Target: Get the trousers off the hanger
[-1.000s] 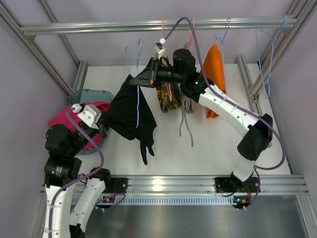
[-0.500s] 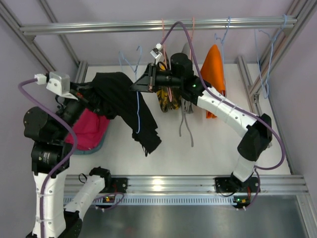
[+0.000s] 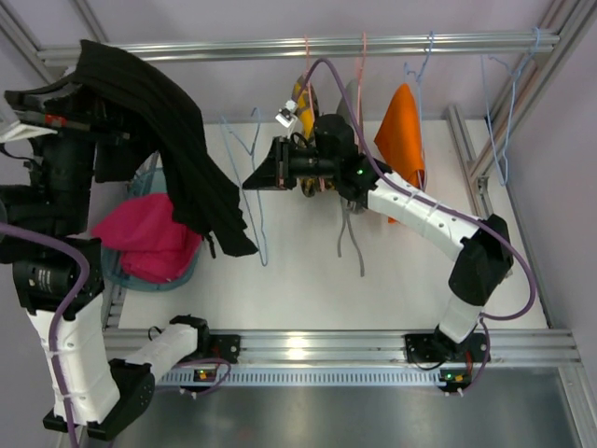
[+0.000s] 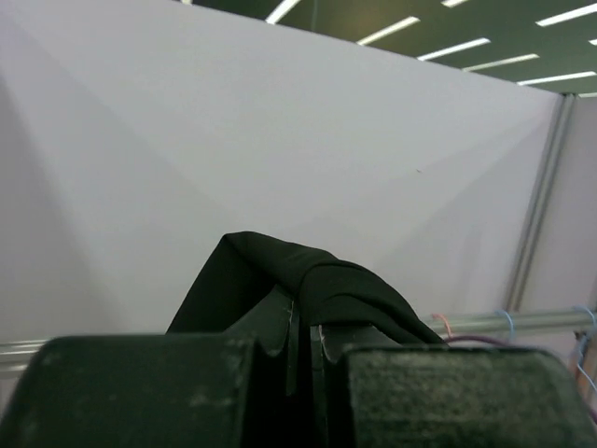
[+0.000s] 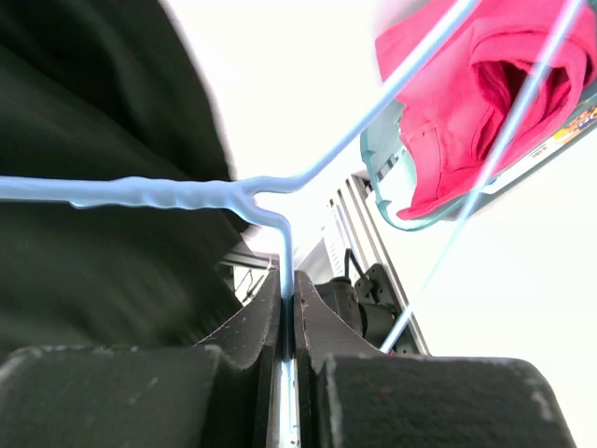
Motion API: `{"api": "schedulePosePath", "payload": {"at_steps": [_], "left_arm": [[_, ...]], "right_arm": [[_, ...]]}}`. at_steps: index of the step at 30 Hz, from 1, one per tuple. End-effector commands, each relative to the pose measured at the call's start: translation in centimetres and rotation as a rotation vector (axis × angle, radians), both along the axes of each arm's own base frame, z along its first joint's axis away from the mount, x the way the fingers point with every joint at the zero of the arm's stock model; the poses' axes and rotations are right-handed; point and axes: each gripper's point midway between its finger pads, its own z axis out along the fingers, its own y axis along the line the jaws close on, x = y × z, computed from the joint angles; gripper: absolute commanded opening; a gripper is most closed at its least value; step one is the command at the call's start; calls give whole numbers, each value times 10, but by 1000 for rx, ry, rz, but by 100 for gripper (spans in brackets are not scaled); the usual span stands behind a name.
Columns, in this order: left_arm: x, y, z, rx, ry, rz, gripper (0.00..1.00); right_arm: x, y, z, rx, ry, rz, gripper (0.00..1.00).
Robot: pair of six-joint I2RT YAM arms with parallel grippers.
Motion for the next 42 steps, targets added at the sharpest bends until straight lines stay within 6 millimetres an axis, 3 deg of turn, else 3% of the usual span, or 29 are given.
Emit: {"api": "schedulePosePath", "payload": {"at_steps": [1, 4, 6, 7, 9, 10, 12, 18, 20, 21, 26, 27, 29, 33, 35, 37, 42], "left_arm": [[-34, 39, 47, -107, -171, 171, 0], [-37, 61, 40, -126, -160, 289, 0], [-29, 78, 23, -130, -111, 403, 0], [-39, 90, 19, -148, -108, 455, 0], [-34, 97, 0, -101, -71, 527, 0], [-46, 102, -3, -96, -81, 551, 0], [-51, 111, -15, -65, -67, 621, 0], [-63, 141, -69, 0, 16, 839, 0], [-77, 151, -82, -4, 34, 910, 0], [-72, 156, -98, 4, 80, 942, 0], [-75, 174, -143, 59, 194, 1070, 0], [-66, 176, -160, 84, 237, 1080, 0], [-67, 178, -173, 116, 258, 1096, 0], [-46, 186, -208, 170, 333, 1140, 0], [-38, 191, -212, 191, 325, 1177, 0], [-16, 196, -232, 231, 384, 1188, 0], [25, 200, -241, 286, 351, 1206, 0]], "right_arm": [[-17, 0, 20, 46, -72, 43, 0], [-25, 1, 24, 52, -85, 67, 0], [-29, 1, 26, 55, -97, 74, 0], [-31, 1, 26, 56, -103, 80, 0], [-34, 0, 29, 60, -120, 88, 0], [-36, 0, 31, 64, -125, 92, 0], [-40, -1, 30, 49, -127, 102, 0], [-46, -1, 35, 47, -166, 130, 0], [-49, -1, 37, 48, -166, 141, 0], [-49, -2, 37, 47, -165, 146, 0], [-53, -3, 36, 30, -172, 172, 0], [-54, -3, 36, 27, -170, 176, 0], [-55, -4, 37, 26, -161, 181, 0], [-58, -4, 38, 32, -156, 189, 0], [-56, -4, 37, 30, -158, 188, 0], [-57, -3, 38, 28, -162, 195, 0], [-53, -1, 38, 17, -166, 199, 0]]}}
